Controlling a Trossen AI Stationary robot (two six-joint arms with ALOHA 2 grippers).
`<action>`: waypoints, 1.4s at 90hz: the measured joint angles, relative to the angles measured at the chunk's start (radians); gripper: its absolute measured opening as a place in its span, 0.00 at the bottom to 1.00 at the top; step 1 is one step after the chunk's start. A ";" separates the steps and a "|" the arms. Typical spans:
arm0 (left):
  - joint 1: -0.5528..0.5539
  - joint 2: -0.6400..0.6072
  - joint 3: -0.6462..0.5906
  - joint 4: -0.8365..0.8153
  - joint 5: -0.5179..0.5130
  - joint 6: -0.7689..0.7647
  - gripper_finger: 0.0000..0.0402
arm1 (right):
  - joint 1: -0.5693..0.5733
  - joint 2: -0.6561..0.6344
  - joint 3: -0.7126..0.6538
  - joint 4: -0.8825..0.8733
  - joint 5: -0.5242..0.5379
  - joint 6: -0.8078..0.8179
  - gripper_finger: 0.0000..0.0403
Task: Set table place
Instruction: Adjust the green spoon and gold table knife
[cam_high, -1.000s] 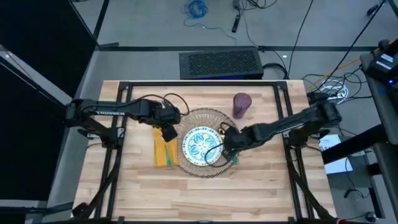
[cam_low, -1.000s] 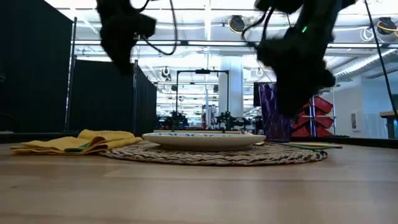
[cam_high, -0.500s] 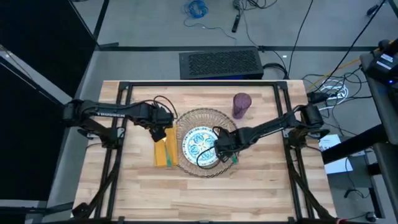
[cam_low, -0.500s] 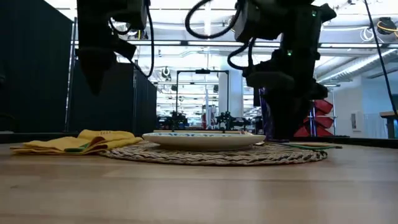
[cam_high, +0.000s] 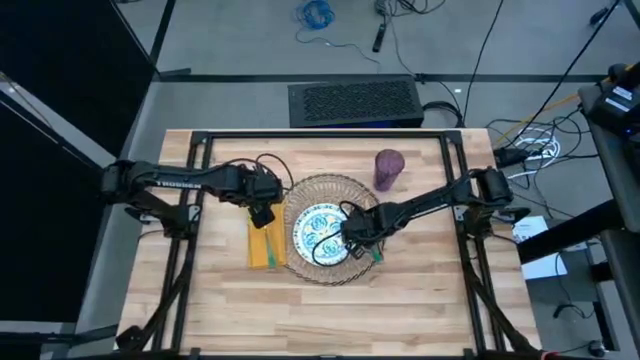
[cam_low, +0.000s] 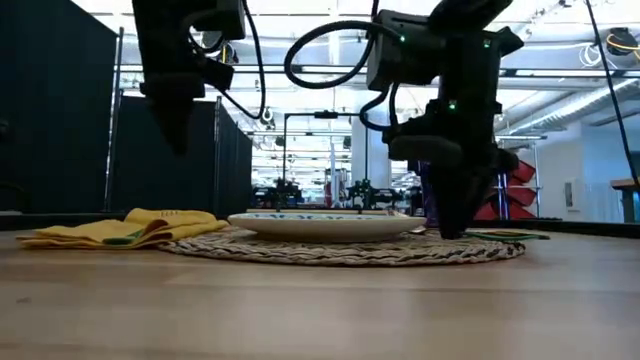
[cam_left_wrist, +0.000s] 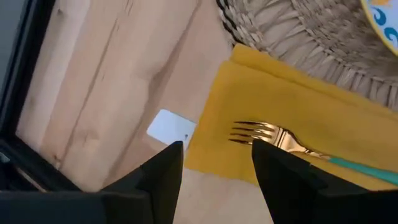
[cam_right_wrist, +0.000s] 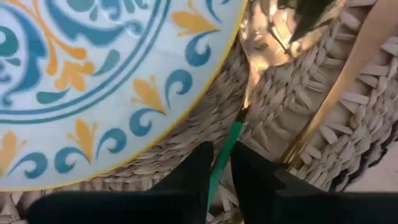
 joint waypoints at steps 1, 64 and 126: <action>0.000 0.000 0.000 0.000 0.000 0.000 0.44 | -0.002 0.000 0.000 0.000 -0.003 0.003 0.07; -0.016 0.000 0.000 -0.023 -0.014 0.052 0.44 | -0.104 -0.029 -0.003 0.024 0.025 0.225 0.00; -0.016 0.000 0.000 0.001 -0.014 0.096 0.44 | -0.042 -0.105 -0.003 -0.041 0.054 0.289 0.31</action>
